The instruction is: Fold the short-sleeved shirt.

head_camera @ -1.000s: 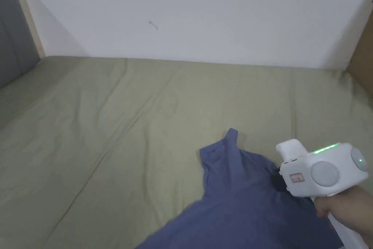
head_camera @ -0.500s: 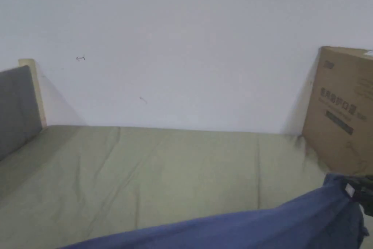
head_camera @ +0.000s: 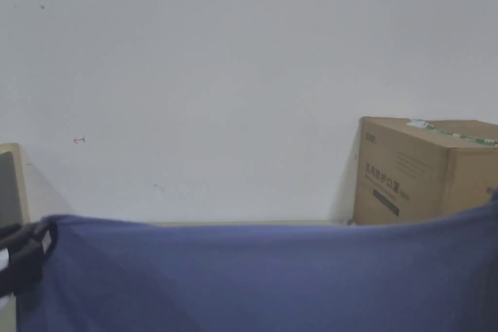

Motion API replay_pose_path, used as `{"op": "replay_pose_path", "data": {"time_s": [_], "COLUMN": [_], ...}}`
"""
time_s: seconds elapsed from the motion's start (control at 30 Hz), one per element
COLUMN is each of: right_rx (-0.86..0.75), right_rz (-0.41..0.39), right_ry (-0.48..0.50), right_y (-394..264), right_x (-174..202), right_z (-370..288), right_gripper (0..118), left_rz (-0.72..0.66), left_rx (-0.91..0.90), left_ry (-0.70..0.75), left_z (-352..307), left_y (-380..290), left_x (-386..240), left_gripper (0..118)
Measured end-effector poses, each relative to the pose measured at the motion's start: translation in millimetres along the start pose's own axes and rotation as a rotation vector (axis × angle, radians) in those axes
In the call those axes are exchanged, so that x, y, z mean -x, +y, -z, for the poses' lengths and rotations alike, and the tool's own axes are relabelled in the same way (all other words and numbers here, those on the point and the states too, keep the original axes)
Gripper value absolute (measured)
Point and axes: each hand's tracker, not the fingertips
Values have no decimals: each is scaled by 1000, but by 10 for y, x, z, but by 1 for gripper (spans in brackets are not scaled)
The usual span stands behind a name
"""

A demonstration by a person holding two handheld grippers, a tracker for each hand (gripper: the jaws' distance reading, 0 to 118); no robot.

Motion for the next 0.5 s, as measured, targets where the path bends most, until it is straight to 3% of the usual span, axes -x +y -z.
{"op": "replay_pose_path", "data": {"time_s": [0.13, 0.5], "right_rx": [-55, -145], "right_rz": [0, -51], "right_ry": [-26, -40], "right_y": [258, 1038], "right_x": [-125, 67], "right_z": [527, 2421], "right_gripper": [0, 0], "left_rz": [59, 83], "left_rx": [-33, -44], "left_ry": [53, 210], "left_z": [434, 1907], "left_y": [351, 953], "left_x": [-38, 301], "left_gripper": [2, 2]}}
